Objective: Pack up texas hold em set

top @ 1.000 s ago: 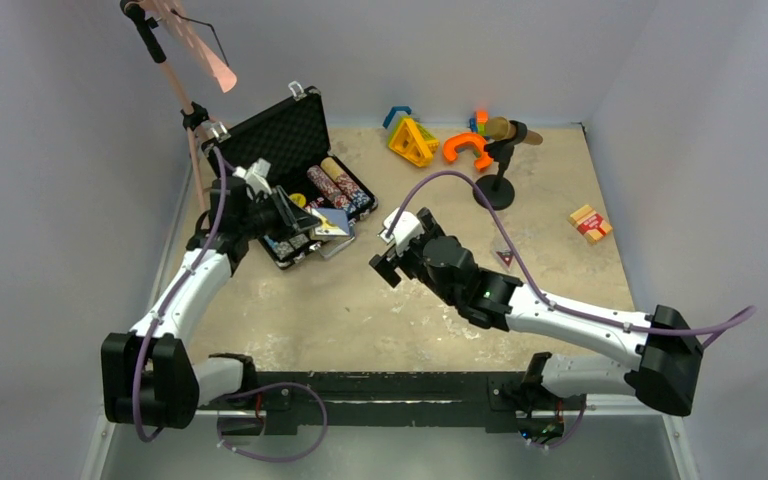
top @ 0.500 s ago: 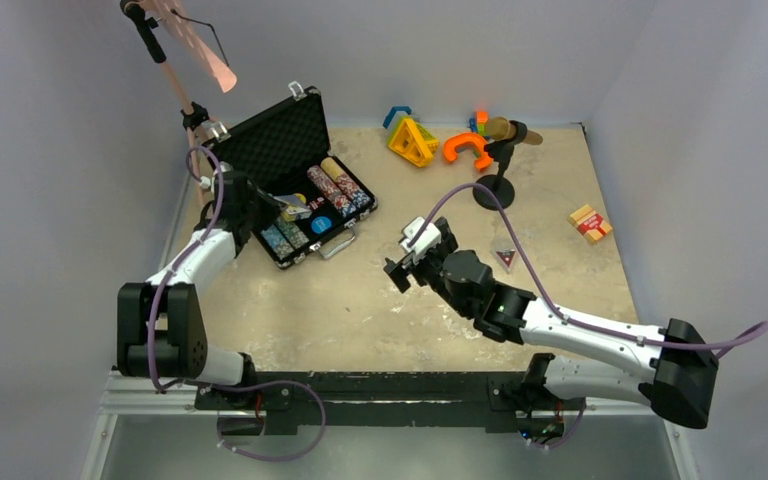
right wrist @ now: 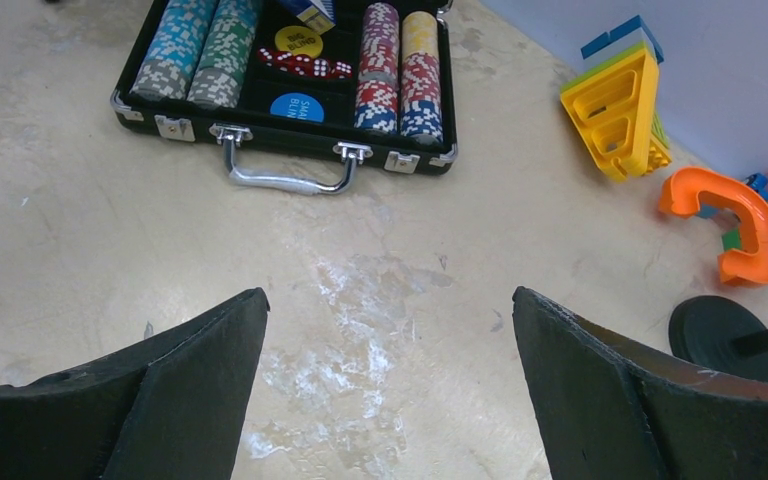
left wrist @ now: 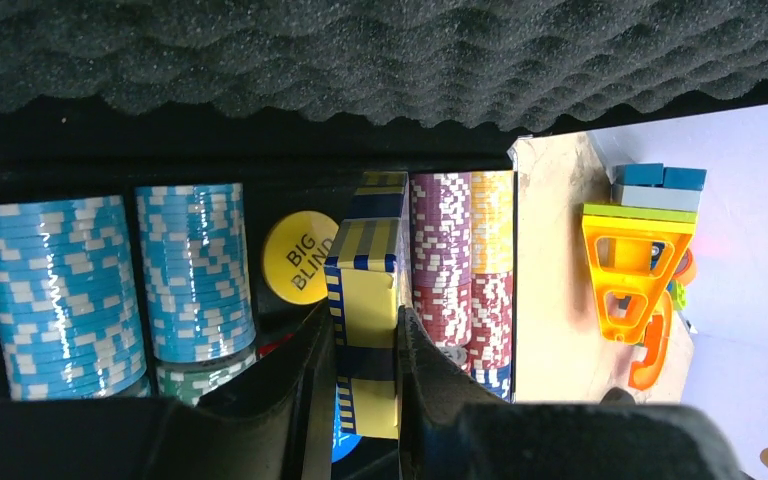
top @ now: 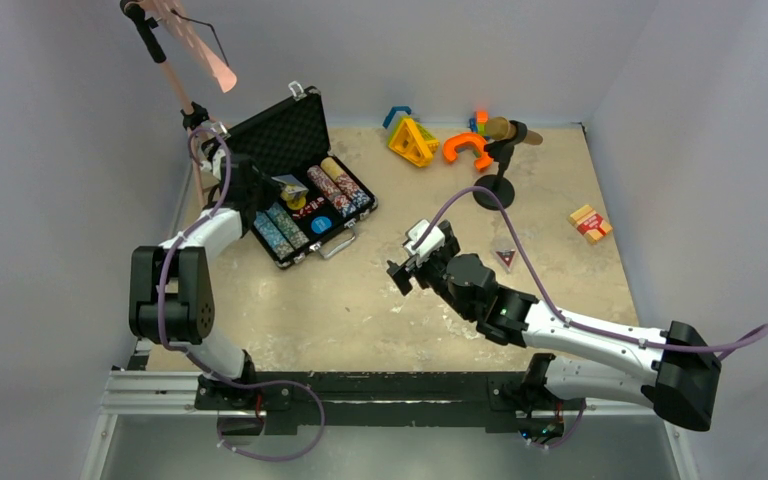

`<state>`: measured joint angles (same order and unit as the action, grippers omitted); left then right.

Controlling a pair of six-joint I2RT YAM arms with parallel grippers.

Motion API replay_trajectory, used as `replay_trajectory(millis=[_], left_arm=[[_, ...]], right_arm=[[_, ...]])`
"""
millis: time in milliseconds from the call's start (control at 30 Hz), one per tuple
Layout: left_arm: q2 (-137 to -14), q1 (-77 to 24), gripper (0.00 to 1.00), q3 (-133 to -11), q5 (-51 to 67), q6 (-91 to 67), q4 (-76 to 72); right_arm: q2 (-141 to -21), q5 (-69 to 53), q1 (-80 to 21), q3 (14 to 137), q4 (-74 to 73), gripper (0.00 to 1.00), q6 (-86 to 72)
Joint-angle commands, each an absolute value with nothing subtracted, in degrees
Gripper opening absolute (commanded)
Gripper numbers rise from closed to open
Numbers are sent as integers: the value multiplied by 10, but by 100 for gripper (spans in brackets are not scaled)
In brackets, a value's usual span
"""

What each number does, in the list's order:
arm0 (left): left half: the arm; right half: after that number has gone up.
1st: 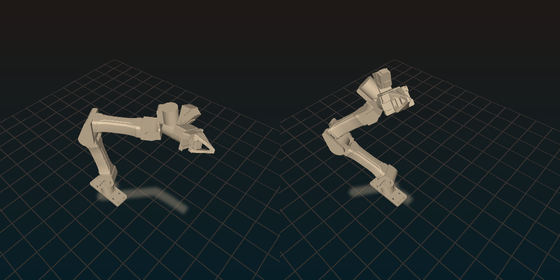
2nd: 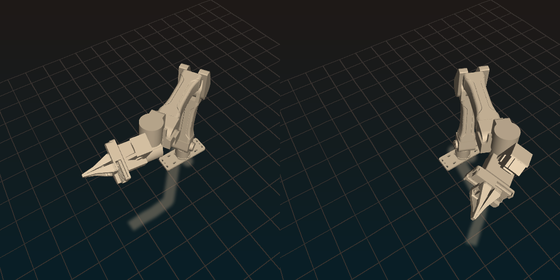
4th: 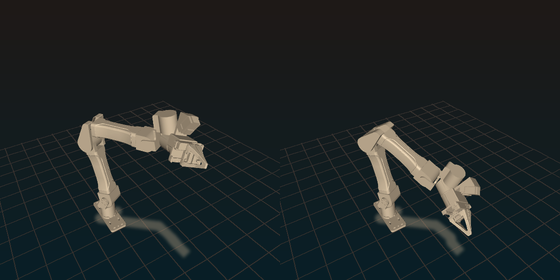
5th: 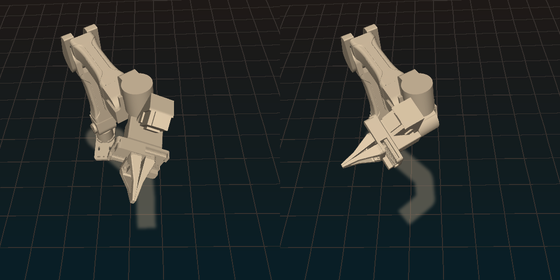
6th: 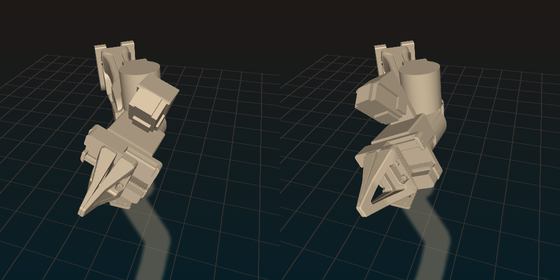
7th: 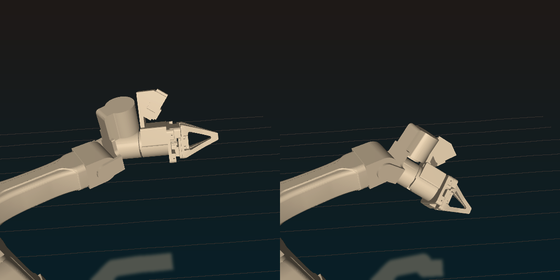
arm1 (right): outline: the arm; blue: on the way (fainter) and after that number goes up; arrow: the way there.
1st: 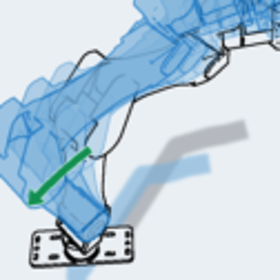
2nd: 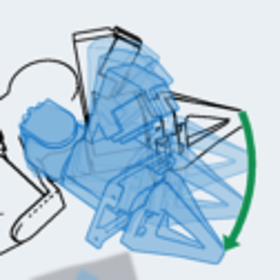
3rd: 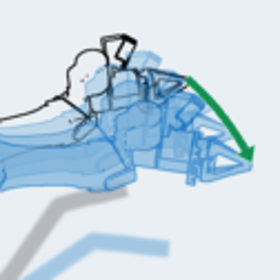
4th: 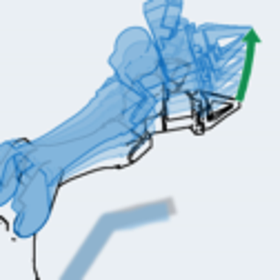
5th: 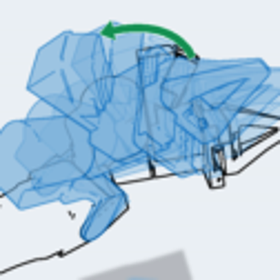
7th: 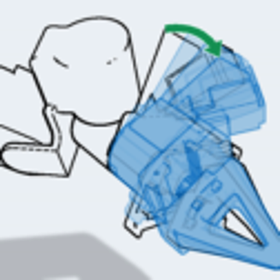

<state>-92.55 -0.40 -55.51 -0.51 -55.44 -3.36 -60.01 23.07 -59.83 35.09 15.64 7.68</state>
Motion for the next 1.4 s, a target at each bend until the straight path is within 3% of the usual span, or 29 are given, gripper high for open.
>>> replay_trajectory(millis=[0,1233,1367], left_arm=[[-932,-1,0,-594,-11,-555,-70],[-967,-1,0,-614,6,-525,34],[-976,-1,34,-626,3,-520,53]], right_arm=[[-604,244,-597,348,182,95,69],[-617,248,-598,357,151,94,52],[-614,248,-597,356,150,94,50]])
